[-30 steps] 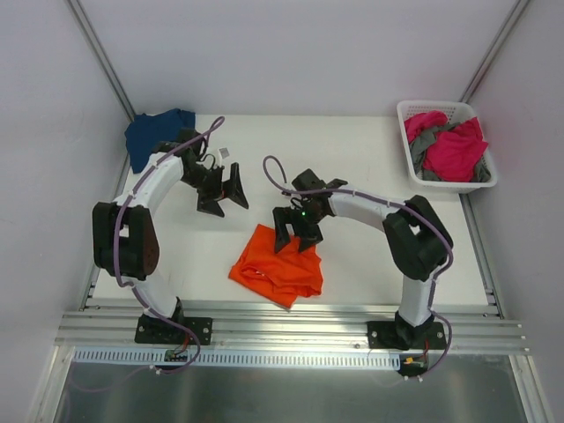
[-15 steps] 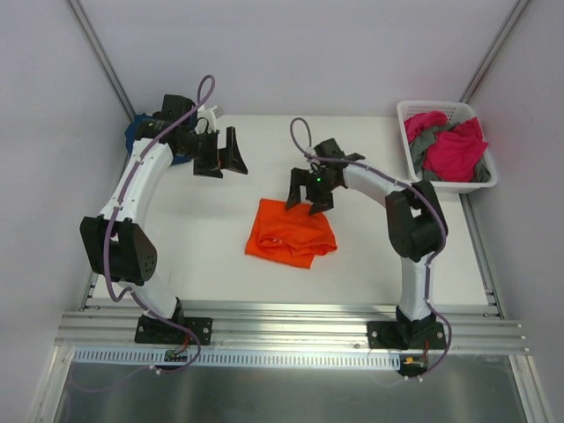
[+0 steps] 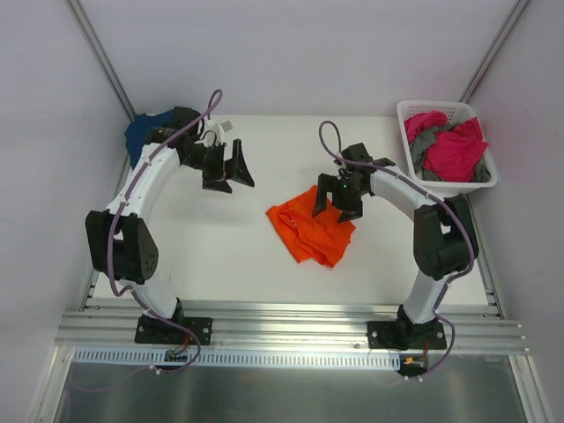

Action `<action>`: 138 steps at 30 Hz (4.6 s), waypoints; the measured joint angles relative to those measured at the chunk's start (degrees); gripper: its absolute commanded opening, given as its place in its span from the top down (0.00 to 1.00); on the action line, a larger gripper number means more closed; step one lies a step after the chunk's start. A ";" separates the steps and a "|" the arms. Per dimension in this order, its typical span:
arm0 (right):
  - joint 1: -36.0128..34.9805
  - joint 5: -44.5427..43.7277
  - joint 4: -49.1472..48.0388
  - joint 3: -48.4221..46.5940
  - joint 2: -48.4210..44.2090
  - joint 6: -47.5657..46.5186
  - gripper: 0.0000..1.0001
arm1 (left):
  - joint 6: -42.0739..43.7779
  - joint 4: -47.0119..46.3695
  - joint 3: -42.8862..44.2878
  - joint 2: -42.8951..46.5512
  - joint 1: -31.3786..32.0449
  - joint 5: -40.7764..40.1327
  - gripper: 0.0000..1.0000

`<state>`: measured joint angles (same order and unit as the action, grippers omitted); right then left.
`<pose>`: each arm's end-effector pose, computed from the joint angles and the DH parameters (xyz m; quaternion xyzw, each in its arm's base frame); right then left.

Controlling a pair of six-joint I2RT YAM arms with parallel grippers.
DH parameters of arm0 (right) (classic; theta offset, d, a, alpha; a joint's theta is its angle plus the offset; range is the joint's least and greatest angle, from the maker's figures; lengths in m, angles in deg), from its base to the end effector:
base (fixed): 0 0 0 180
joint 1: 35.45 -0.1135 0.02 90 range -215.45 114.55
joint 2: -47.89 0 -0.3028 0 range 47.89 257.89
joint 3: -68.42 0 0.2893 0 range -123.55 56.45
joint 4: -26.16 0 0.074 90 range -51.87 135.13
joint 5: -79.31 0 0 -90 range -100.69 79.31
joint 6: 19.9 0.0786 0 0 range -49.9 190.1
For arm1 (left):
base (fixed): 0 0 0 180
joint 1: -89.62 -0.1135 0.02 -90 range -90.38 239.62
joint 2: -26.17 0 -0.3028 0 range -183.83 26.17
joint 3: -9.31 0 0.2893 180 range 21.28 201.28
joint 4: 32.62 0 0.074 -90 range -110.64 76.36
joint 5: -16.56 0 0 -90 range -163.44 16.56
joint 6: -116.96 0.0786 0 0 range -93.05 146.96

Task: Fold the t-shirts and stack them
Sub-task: Fold the tshirt

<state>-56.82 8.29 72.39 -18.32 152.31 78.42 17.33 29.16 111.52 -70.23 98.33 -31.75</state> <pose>0.3970 0.1828 0.1857 -0.1462 0.9504 0.2123 0.1740 0.4031 -0.1146 0.3337 0.0969 0.8944 -0.3795 0.2157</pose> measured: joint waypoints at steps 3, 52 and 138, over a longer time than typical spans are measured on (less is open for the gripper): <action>-3.45 -0.15 2.56 -2.43 -3.21 0.13 0.07 | -0.04 0.07 -3.17 0.00 1.64 1.81 0.01; 7.17 0.96 -8.02 -5.33 9.31 1.33 0.05 | -0.44 -3.08 8.46 -22.88 15.10 13.99 0.34; 9.38 0.96 -6.69 -7.89 11.08 3.17 0.08 | -6.03 -10.60 21.16 -42.86 23.10 16.22 0.92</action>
<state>-47.44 9.25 65.70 -26.21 163.39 81.58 11.29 18.56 132.68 -113.09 121.44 -15.53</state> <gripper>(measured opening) 0.927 0.088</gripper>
